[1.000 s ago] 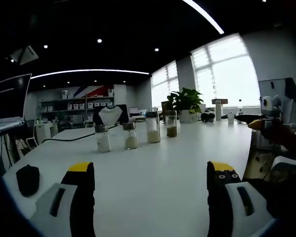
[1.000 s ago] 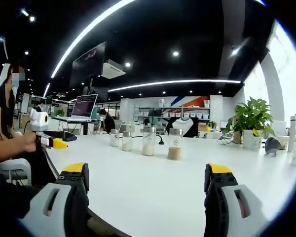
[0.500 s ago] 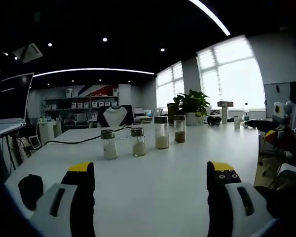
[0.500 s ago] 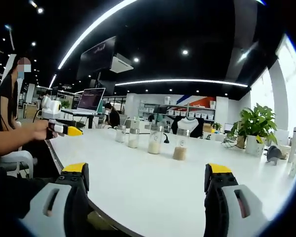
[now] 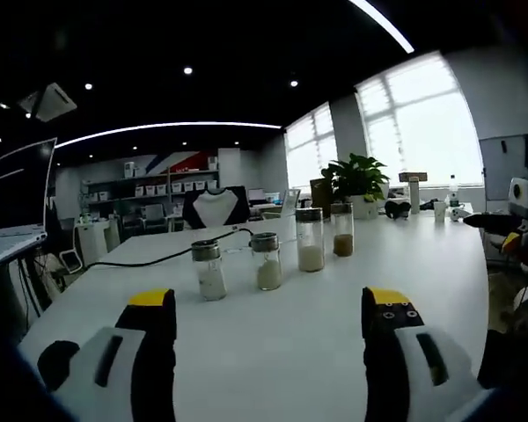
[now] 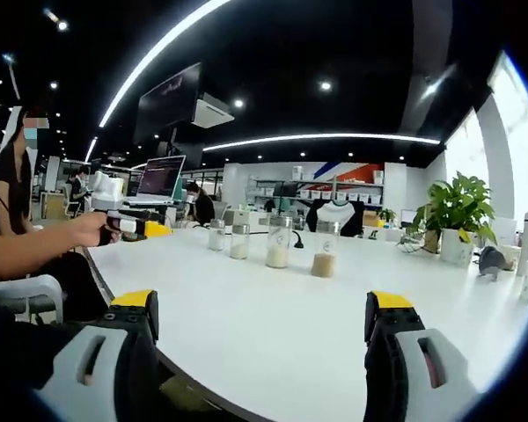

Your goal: Rotate the seasoning bottle until the label or dispensing opening points toward the visible target arrow and the bottle remains upright within the marked orientation range

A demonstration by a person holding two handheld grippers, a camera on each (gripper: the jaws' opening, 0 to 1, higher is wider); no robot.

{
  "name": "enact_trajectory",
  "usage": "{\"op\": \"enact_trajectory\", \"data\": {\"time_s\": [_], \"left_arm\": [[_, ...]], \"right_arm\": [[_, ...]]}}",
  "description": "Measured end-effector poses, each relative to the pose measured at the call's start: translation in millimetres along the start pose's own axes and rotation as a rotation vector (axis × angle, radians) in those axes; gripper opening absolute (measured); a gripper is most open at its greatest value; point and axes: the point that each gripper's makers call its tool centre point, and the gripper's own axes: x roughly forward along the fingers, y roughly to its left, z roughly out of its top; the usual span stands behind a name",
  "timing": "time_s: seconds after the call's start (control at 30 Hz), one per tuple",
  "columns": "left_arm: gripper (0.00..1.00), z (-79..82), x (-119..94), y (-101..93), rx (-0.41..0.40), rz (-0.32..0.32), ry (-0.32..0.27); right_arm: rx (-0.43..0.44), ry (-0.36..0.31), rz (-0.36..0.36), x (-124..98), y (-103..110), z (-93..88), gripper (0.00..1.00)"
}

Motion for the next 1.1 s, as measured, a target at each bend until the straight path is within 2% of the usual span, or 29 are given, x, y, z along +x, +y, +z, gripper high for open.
{"op": "enact_trajectory", "data": {"time_s": [0.17,0.33,0.43,0.47,0.53,0.67,0.77,0.87,0.97,1.07,1.1], "left_arm": [[0.82,3.7,16.0,9.4,0.000,0.045,-0.017],[0.81,-0.7,30.8,23.8,-0.018,0.127,-0.017],[0.65,2.8,35.6,26.2,-0.007,0.134,-0.049],[0.68,5.7,38.2,31.2,-0.012,0.161,-0.067],[0.74,5.8,41.9,33.8,-0.014,0.166,-0.065],[0.75,4.4,51.5,42.0,-0.037,0.176,-0.052],[0.84,3.6,63.2,49.9,-0.042,0.187,-0.054],[0.82,-1.5,72.1,51.5,-0.025,0.185,-0.028],[0.76,-4.1,76.9,59.0,-0.025,0.202,-0.043],[0.75,-12.1,87.0,74.1,-0.029,0.243,-0.015],[0.74,-11.2,88.7,74.7,-0.028,0.242,-0.024]], "right_arm": [[0.017,-0.003,0.004,0.2,-4.5,-3.0,0.99],[0.023,0.012,0.005,2.3,-2.2,-7.6,0.99],[0.039,-0.001,-0.005,3.2,-2.8,-5.7,0.99],[0.042,0.001,0.002,4.0,-1.1,-6.2,0.99],[0.040,0.006,0.000,4.7,0.3,-7.8,0.99],[0.048,0.015,0.007,6.4,2.7,-12.7,0.99],[0.058,0.025,0.006,7.7,4.4,-16.7,0.99],[0.055,0.028,0.007,8.2,6.3,-17.1,0.99],[0.048,0.030,0.004,8.4,6.5,-17.0,0.99],[0.056,0.033,0.007,8.9,6.8,-19.8,0.99],[0.056,0.037,0.006,9.1,6.5,-21.3,0.99]]}}
